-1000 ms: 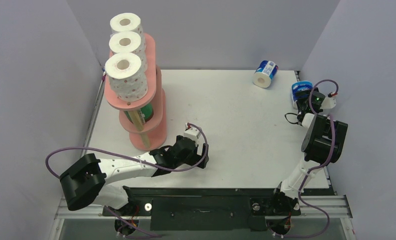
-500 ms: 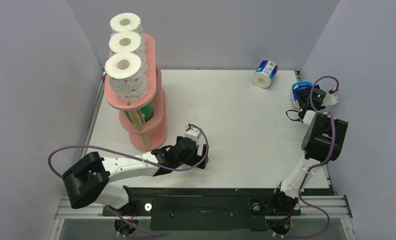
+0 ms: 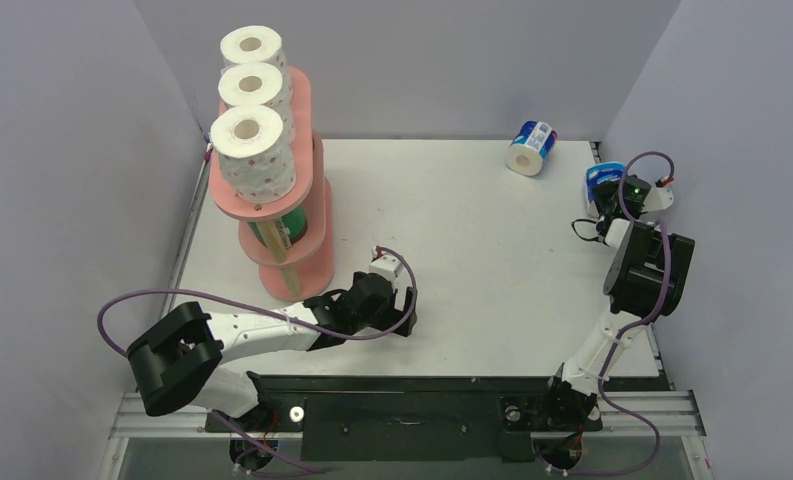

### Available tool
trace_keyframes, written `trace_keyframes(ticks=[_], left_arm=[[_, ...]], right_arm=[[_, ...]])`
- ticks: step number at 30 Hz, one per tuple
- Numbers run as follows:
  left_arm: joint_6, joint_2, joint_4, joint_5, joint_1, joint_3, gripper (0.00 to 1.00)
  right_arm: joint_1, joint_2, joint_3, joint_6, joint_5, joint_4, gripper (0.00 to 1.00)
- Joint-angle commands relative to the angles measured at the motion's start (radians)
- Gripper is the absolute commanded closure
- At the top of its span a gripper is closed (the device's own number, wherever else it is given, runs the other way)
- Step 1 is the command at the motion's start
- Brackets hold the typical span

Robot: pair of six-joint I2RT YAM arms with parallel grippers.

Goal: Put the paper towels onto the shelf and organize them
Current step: Pick up the paper towel from the corner of the board.

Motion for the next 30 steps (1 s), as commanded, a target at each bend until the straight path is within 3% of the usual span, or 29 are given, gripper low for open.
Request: trace_keyframes(ticks=[1,5,12,20,24,30], left_arm=[[-0.001,0.003,0.054,0.008,0.006,0.027,0.04],[-0.005,-0.003,0.056,0.009,0.006,0.020,0.04],[-0.010,-0.038,0.059,0.006,0.006,0.002,0.04],[-0.006,-0.074,0.031,0.009,0.003,0.005,0.03],[-0.014,-0.105,-0.007,0.018,0.001,0.015,0.03],[-0.043,-0.172,-0.073,-0.009,-0.018,0.006,0.03]], right_arm=[[-0.001,-0.018,0.006,-0.011,0.022,0.030,0.58],[0.000,-0.043,-0.009,-0.011,0.022,0.040,0.67],[0.023,-0.122,-0.053,-0.021,0.022,0.048,0.74],[0.133,-0.408,-0.263,-0.033,0.144,0.045,0.76],[0.230,-0.594,-0.347,-0.074,0.216,-0.055,0.78],[0.541,-0.885,-0.347,-0.187,0.359,-0.313,0.79]])
